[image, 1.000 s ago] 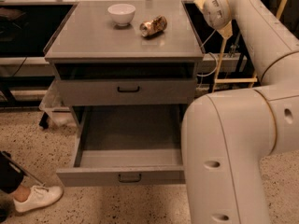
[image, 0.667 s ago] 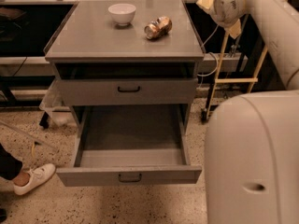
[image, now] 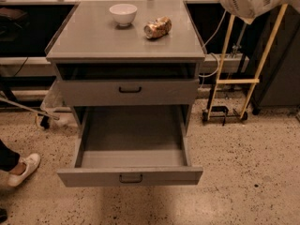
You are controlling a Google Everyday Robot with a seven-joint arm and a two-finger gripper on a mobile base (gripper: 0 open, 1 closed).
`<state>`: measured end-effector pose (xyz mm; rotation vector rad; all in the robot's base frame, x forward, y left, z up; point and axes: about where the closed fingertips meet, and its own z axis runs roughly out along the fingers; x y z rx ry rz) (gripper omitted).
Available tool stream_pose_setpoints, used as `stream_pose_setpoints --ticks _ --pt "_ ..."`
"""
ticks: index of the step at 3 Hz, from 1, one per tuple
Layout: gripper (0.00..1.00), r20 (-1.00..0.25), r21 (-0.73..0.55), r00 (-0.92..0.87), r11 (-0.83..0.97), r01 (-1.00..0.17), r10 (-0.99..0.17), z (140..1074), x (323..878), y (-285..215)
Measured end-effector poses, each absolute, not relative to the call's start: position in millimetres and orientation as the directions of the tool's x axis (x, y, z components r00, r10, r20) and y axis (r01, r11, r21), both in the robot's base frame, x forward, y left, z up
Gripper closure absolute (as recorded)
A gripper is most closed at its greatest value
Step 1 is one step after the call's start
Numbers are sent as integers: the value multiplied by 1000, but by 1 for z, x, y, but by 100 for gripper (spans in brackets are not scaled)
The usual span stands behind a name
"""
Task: Pick orange can from middle drawer and place on counter
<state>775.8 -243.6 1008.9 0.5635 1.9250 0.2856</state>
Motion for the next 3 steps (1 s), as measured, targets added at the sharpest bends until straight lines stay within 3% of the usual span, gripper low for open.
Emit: stream_pose_setpoints --ticks 1,3 --pt "0 -846 466 -228 876 124 482 1073 721 -196" --pt "0 -864 451 -202 887 97 461 1090 690 -177"
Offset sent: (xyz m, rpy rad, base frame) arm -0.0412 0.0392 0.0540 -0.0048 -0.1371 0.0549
